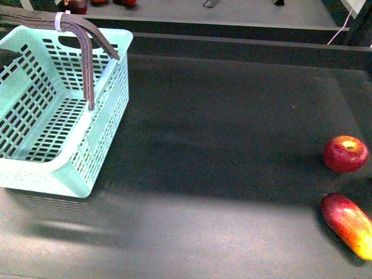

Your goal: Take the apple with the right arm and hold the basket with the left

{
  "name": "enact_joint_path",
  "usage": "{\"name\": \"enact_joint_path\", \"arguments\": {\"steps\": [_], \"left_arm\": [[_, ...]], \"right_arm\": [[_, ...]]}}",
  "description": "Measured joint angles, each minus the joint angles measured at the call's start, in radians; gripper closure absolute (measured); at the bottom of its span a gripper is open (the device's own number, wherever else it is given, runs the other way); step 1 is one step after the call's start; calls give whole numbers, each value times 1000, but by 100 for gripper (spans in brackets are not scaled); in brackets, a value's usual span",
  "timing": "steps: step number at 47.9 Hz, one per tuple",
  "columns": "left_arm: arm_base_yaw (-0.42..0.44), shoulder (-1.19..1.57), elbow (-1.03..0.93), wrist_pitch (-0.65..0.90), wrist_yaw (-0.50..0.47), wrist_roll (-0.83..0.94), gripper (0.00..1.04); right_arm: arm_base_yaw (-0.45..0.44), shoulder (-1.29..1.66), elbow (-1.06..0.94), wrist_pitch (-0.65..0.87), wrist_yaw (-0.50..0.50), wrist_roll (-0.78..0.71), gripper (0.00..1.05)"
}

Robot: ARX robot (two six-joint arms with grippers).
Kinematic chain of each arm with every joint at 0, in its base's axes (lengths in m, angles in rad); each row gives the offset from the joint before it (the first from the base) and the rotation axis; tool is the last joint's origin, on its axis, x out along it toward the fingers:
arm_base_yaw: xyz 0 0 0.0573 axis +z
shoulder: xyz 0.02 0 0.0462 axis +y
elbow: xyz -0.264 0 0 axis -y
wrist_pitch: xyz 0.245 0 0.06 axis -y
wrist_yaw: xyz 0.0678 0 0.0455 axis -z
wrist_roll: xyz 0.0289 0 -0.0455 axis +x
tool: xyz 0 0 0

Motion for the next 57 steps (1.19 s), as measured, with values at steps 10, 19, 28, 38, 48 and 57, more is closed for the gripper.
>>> {"name": "enact_joint_path", "arguments": {"steps": [10, 19, 28, 38, 48, 57], "left_arm": [[-10, -5, 14, 0, 1, -33, 73], [-18, -45, -19, -6, 2, -73, 88], [-18, -146, -122, -6, 3, -30, 88], [-30, -348, -224, -17, -4, -3, 88], [-85, -510, -267, -61, 22, 30, 88], [-123, -576, -287, -105, 45, 62, 88]], "right_arm": [[0, 0, 0, 0, 0, 0, 9], [0, 0, 0, 0, 0, 0, 9], [0, 0, 0, 0, 0, 0, 9], [0, 0, 0, 0, 0, 0, 9], [0, 0, 0, 0, 0, 0, 9], [0, 0, 0, 0, 0, 0, 9]]}}
